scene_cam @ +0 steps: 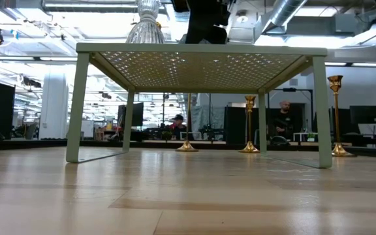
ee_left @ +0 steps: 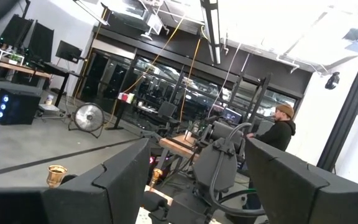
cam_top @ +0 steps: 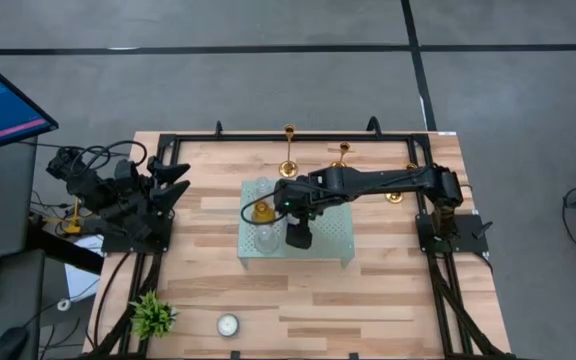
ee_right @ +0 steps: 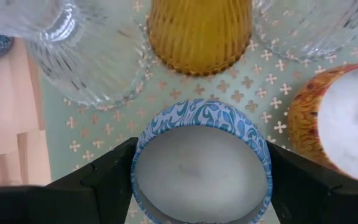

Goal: Pick & Place candle stick holders
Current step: Put the right blue scented candle on the shelf

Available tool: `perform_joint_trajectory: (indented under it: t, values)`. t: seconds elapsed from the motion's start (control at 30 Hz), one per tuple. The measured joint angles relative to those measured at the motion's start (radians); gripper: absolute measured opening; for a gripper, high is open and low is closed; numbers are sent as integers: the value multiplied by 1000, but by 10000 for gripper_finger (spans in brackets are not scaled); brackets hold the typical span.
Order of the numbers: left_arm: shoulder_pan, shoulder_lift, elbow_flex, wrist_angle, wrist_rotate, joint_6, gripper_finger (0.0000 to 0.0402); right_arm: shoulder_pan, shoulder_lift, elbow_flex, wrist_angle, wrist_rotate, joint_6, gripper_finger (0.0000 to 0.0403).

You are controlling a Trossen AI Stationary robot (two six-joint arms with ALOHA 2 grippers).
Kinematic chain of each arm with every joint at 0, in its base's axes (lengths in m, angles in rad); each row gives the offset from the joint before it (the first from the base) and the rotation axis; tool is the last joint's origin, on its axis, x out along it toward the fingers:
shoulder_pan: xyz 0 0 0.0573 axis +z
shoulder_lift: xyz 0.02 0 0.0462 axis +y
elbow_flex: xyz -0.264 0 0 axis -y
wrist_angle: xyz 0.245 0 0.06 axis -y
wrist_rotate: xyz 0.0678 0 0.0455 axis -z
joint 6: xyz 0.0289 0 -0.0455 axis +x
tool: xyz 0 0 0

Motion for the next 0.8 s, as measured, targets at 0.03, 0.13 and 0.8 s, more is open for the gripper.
perform_joint_trajectory:
  t: [0.03,0.13,0.8]
  values:
    - [0,0,0,0,0,0,262,0,0,0,-2,-1,0,286]
    - [0,0,0,0,0,0,262,0,0,0,-2,-1,0,286]
    - [0,0,0,0,0,0,262,-4,1,0,-1,-4,11,317]
